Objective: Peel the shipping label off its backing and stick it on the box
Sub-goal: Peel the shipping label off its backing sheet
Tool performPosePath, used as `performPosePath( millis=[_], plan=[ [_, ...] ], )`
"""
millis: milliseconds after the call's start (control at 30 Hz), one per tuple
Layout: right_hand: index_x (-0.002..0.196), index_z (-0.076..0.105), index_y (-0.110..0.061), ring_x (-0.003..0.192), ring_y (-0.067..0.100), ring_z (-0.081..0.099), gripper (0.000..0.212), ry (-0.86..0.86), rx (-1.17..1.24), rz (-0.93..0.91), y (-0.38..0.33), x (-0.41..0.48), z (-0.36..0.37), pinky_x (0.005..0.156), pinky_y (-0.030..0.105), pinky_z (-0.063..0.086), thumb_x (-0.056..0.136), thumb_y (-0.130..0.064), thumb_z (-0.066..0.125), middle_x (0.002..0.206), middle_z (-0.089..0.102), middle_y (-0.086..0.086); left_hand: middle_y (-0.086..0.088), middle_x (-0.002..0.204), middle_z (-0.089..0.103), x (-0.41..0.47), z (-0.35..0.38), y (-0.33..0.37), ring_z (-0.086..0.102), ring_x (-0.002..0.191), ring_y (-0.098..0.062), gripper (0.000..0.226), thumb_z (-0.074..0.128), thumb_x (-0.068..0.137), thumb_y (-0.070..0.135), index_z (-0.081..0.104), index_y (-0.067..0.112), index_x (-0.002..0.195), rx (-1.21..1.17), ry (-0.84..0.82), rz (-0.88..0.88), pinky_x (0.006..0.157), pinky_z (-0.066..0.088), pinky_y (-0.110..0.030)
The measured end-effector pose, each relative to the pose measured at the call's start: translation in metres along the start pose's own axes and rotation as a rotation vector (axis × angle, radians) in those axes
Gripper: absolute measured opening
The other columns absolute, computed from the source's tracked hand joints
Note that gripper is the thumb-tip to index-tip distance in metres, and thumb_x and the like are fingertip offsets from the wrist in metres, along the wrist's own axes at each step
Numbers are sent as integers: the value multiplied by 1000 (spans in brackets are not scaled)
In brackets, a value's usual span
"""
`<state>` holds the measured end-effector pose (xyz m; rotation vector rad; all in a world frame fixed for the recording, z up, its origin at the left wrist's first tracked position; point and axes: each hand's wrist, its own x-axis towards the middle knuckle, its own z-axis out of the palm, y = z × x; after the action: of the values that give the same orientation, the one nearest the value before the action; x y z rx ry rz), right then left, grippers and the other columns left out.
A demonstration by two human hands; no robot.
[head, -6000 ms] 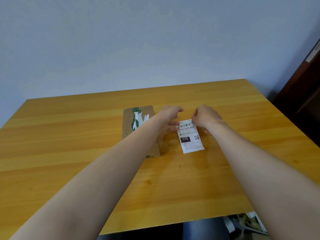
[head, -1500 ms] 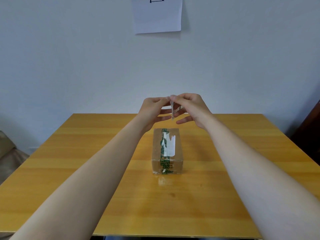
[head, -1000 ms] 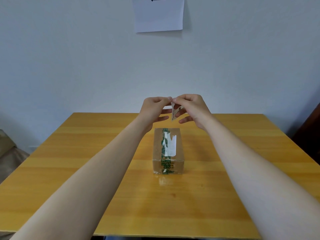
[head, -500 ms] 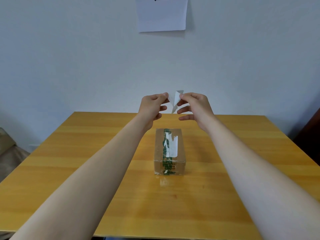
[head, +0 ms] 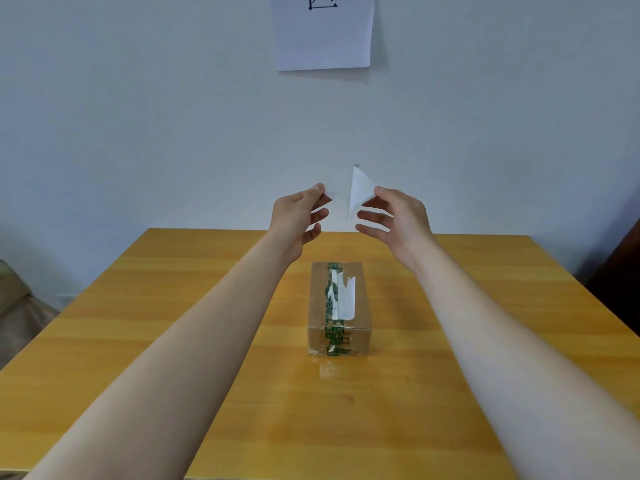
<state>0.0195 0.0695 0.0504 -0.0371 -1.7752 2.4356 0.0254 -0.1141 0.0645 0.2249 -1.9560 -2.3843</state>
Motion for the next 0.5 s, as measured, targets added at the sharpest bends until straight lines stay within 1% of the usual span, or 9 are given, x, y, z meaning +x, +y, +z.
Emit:
performPosePath(
  millis=[100, 267, 400, 500],
  plan=[
    [112, 72, -2, 91, 34, 77, 22, 3, 10, -15, -1, 0, -2, 84, 55, 65, 101, -19, 65, 94, 76, 12, 9, 98, 79, 0, 1, 0, 68, 85, -10, 28, 69, 101, 38, 78, 15, 113, -9, 7, -2, 60, 51, -24],
    [108, 73, -4, 92, 35, 77, 18, 8, 33, -29, -3, 0, -5, 83, 54, 65, 101, -19, 66, 99, 75, 14, 10, 93, 79, 1, -1, 0, 68, 82, -10, 25, 71, 100, 39, 79, 16, 108, -31, 5, -10, 61, 51, -25],
    [107, 72, -5, 94, 36, 76, 17, 13, 51, -40, -4, 0, -6, 85, 56, 65, 101, -19, 65, 101, 75, 15, 9, 94, 79, 2, 0, 1, 68, 82, -10, 24, 72, 99, 39, 79, 17, 106, -40, 3, -14, 62, 51, -25],
    [109, 70, -5, 93, 36, 76, 17, 15, 65, -46, -5, -1, -6, 86, 57, 64, 102, -19, 65, 100, 75, 14, 11, 91, 79, 2, -2, 1, 68, 82, -10, 26, 72, 99, 39, 78, 16, 109, -50, 1, -20, 61, 51, -25]
  ],
)
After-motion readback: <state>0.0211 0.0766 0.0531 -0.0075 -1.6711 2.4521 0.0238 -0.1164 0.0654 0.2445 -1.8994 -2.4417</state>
